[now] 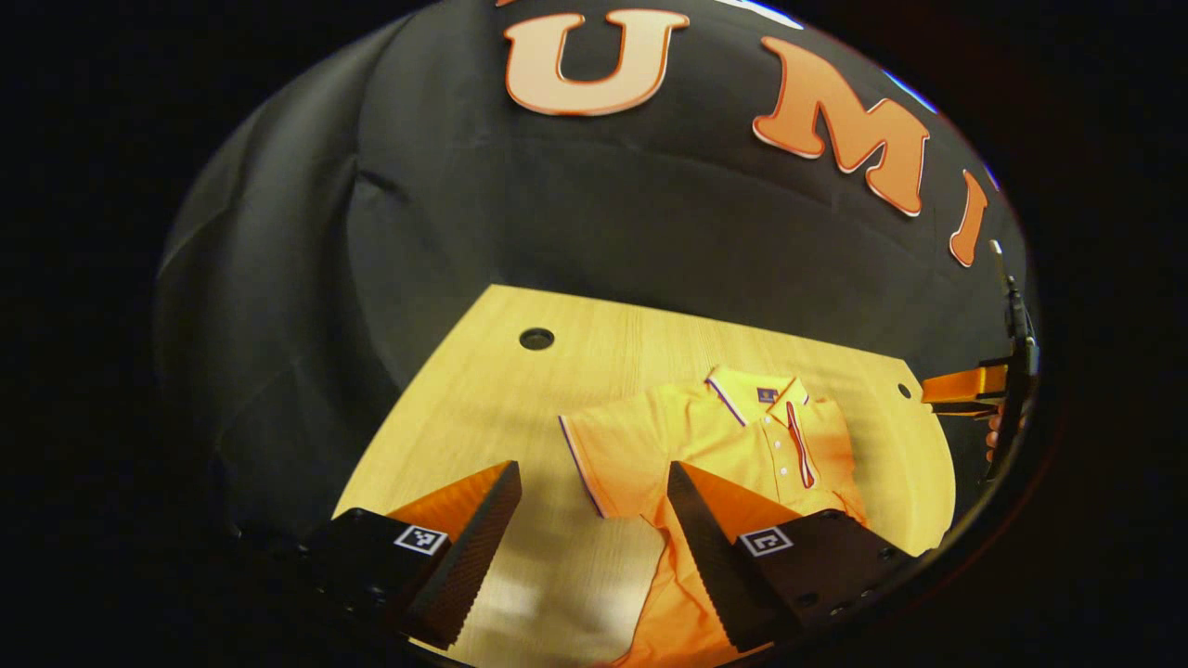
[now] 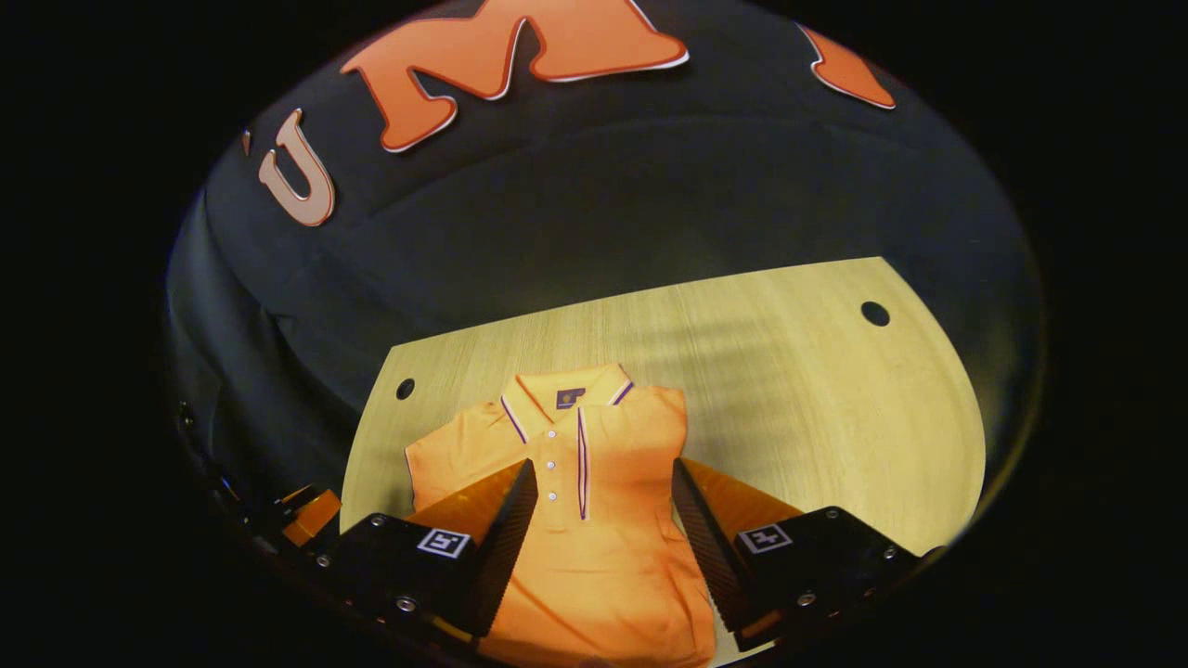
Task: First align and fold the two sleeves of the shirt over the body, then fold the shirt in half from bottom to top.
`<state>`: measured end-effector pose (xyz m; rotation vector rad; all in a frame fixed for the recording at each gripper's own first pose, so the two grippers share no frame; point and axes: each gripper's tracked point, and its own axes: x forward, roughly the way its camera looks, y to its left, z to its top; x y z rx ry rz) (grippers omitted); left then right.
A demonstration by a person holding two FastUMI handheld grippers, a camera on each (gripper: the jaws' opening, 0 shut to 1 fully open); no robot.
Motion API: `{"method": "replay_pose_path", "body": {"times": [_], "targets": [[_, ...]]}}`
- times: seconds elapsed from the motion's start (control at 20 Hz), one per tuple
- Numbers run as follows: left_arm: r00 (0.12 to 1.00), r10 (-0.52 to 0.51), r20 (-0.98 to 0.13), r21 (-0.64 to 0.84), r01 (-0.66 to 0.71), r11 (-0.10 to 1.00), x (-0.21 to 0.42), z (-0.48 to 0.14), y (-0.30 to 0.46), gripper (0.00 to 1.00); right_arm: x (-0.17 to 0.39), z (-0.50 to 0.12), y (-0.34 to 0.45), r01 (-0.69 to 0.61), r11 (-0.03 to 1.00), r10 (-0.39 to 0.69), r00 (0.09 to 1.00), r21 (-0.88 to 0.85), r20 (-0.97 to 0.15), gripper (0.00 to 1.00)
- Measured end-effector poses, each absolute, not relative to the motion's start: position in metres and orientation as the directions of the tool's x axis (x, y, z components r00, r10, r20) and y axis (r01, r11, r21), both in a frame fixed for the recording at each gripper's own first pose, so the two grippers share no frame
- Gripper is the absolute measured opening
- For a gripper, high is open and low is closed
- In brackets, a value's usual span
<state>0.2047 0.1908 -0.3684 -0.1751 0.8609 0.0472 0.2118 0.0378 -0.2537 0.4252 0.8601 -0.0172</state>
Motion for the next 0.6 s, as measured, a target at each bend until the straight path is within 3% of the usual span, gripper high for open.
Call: {"method": "replay_pose_path", "body": {"times": [0.3, 0.6], "targets": [[0.444, -0.112, -0.889, -0.187, -0.129, 0.974, 0.231, -0.44, 0.179, 0.98, 0.151, -0.228, -0.011, 0.274, 0.927, -0.022, 0.721, 0.255, -0.693, 0.94], [0.287, -0.087, -0.954, -0.144, -0.184, 0.972, 0.248, -0.476, 0.183, 0.98, 0.091, -0.236, -0.04, 0.36, 0.915, -0.118, 0.671, 0.183, -0.732, 0.96]]}}
